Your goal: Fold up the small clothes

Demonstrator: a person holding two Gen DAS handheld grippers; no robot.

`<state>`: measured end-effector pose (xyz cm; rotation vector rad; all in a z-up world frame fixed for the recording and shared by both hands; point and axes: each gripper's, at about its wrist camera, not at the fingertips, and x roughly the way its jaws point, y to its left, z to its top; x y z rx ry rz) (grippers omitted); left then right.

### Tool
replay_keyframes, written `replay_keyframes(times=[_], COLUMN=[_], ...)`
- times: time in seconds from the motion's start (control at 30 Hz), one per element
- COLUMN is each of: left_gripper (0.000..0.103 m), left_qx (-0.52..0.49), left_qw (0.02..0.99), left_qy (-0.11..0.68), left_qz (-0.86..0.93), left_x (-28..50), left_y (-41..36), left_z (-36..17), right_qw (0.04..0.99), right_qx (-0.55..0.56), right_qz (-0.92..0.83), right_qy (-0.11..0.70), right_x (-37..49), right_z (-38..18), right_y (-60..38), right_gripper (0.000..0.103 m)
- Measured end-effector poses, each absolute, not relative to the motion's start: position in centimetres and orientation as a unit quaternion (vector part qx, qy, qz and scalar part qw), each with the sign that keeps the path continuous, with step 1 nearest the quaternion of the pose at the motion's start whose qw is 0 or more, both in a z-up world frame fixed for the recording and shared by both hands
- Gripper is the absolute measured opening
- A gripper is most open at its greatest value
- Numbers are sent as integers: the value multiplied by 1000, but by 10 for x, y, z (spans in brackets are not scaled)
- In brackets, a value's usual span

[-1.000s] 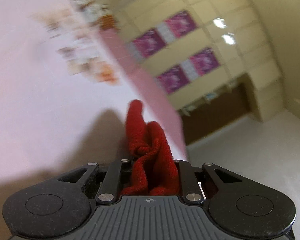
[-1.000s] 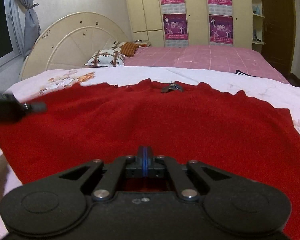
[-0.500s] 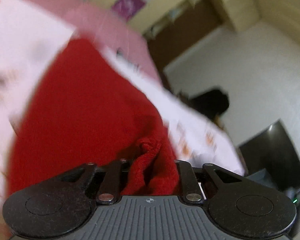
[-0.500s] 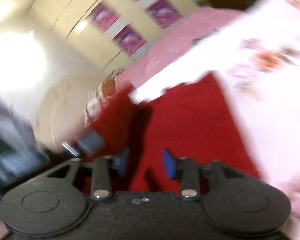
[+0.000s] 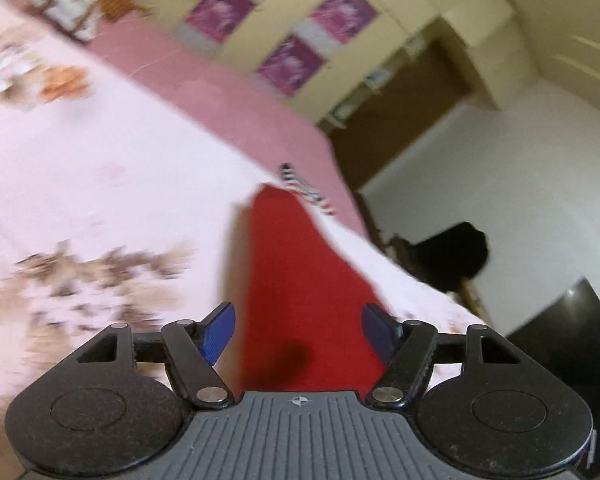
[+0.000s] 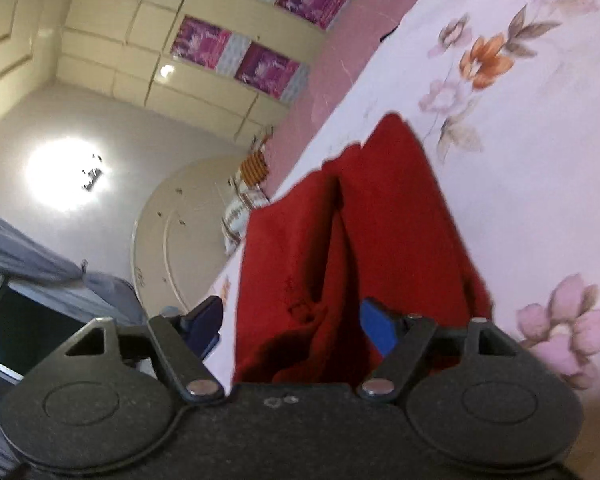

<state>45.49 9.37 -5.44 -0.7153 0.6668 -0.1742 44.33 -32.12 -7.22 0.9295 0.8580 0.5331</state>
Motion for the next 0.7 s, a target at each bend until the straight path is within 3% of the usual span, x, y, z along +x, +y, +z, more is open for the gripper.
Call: replay_keyframes(times=[0.07,0.17,0.3,0.47,0.7], left_gripper=[69,69,69,69,69], left_qx=[-328,-318,-309,-280,-160], left_qw=[878,871,879,896,915], left_qy=[343,368,358,337,357], left_qz=[-68,-62,-57,-77,-100], left_x=[460,466,463,471,483], left_y=[94,86,82,76,17], left_z=[-67,-83,-83,-71,-53], right_qw=[771,770,814,892,933], right_qx=[423,402,290,60,-3], right_qz=[246,251,228,265,243], right_qy=[407,428,448,360,265], right_x=[452,467,480,452,414], right_z=[-77,-79,-66,-15,12], right_y=[-313,-295,-264,-216,-250], right_gripper=[66,52,19,16,15])
